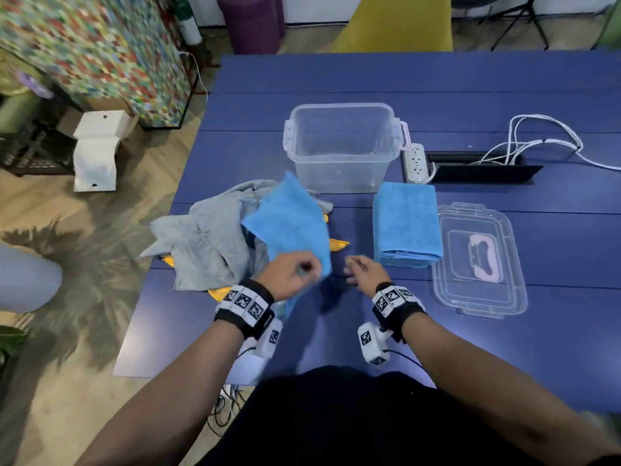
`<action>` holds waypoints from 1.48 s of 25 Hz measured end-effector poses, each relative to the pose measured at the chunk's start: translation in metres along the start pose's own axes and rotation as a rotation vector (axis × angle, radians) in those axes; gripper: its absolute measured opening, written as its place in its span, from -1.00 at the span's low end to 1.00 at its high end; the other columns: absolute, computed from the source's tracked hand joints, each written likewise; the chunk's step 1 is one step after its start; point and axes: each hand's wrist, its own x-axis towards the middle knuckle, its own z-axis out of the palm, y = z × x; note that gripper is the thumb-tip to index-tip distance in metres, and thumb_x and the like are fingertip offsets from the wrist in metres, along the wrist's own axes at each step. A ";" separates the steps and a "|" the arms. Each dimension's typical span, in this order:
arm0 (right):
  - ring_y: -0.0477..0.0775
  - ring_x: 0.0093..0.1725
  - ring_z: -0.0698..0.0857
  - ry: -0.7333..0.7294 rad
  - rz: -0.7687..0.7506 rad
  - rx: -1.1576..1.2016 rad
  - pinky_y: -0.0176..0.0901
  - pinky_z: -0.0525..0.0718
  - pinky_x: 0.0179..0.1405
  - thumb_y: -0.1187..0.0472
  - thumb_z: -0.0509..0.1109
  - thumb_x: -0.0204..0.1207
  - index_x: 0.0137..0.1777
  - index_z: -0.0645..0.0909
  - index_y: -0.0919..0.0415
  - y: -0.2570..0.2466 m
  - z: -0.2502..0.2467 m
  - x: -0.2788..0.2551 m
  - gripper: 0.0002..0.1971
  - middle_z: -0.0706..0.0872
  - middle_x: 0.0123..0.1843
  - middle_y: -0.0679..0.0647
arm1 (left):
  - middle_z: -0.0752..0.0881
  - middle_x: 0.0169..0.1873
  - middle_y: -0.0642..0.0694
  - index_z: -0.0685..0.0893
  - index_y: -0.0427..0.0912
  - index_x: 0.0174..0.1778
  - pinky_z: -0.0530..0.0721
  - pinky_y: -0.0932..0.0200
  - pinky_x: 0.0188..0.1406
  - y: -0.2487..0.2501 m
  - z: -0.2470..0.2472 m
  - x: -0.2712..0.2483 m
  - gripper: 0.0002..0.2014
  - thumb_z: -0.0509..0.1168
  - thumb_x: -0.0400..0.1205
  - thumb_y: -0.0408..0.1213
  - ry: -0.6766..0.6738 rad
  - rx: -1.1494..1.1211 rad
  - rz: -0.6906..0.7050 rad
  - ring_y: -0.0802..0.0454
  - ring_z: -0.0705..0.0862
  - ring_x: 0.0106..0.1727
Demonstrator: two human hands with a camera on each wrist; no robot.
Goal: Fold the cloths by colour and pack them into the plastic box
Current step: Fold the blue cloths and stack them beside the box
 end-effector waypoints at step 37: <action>0.15 0.00 0.69 -0.211 -0.068 -0.863 -0.15 0.56 -0.16 0.14 0.52 0.32 0.19 0.46 -0.08 0.045 0.016 -0.037 -0.54 0.60 -0.12 -0.03 | 0.52 0.09 0.04 0.58 0.13 0.24 0.51 0.09 0.05 -0.115 0.044 -0.118 -0.49 0.30 0.32 0.02 -0.287 0.631 0.059 0.06 0.48 0.08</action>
